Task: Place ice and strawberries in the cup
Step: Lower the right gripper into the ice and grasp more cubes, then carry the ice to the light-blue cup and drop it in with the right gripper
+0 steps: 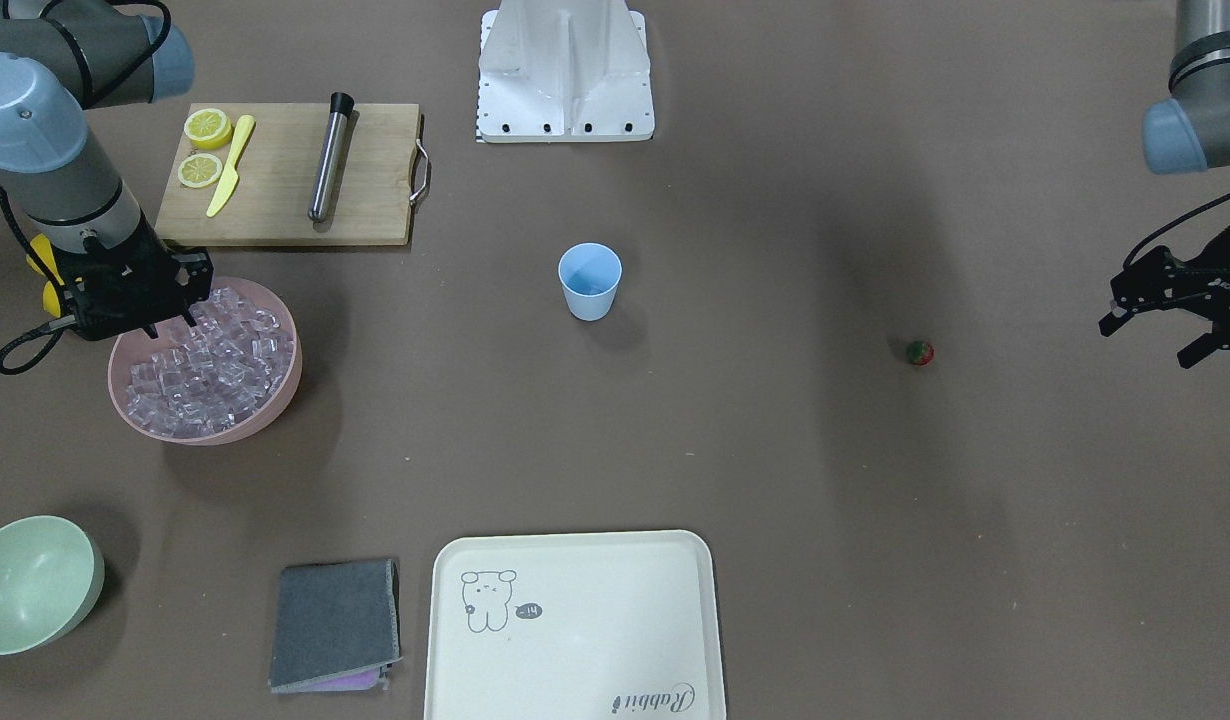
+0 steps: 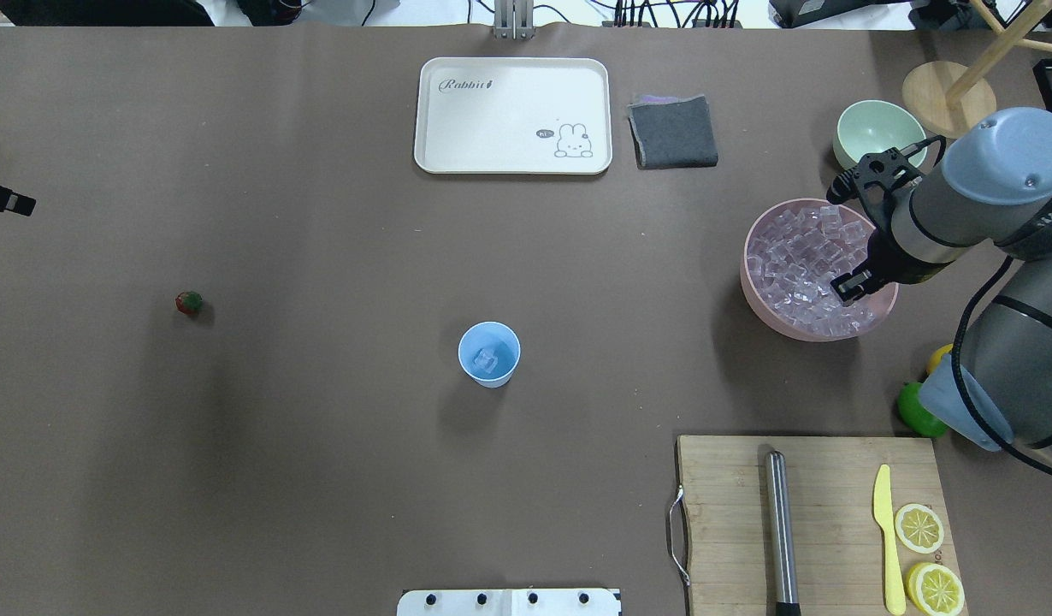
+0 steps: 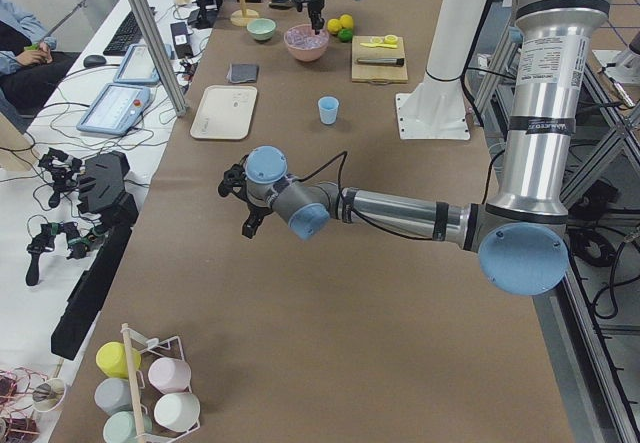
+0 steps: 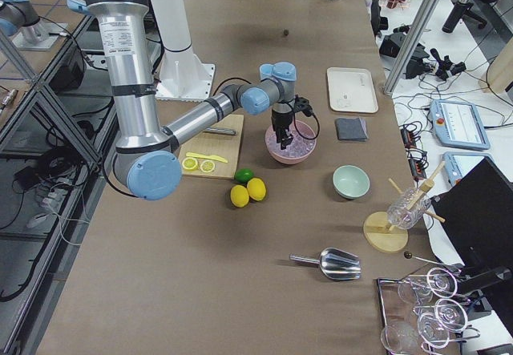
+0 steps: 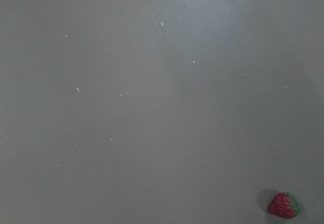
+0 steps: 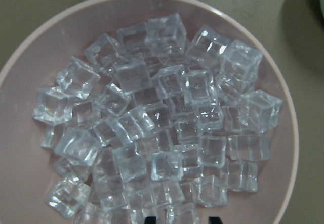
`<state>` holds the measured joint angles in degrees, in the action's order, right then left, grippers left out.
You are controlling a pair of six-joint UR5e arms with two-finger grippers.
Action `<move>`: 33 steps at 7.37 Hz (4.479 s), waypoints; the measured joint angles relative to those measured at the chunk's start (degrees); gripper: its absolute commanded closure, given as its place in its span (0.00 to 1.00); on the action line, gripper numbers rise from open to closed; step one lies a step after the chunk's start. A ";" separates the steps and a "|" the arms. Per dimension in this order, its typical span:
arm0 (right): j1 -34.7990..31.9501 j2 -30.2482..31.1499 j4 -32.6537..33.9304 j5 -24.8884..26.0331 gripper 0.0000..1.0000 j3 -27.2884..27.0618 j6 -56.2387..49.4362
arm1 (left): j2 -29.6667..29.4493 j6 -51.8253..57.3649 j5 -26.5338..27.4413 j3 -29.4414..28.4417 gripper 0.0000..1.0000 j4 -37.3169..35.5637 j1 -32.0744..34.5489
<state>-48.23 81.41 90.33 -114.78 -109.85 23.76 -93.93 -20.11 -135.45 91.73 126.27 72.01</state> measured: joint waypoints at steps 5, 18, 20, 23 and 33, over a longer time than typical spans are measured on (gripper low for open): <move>-0.02 0.93 0.28 -1.47 0.56 0.04 -2.62 | -0.03 -0.60 0.53 -0.01 0.02 0.29 -0.61; -5.63 -3.59 6.18 -6.03 1.00 -1.47 -2.77 | -0.11 -1.56 0.89 0.23 0.02 0.29 -1.25; -6.97 -12.47 13.37 -8.51 1.00 -2.94 10.68 | -0.11 -2.42 0.87 0.27 0.02 0.89 -1.25; 5.63 -24.80 15.20 1.75 1.00 -3.02 42.71 | -0.24 -4.69 0.86 0.13 0.02 2.35 -2.13; 32.51 -40.55 15.94 32.43 1.00 8.57 73.89 | -0.04 -5.91 0.80 0.08 0.02 2.49 -2.91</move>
<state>-15.72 40.86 106.27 -82.36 -101.28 97.65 -93.97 -26.03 -134.65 91.81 128.76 69.10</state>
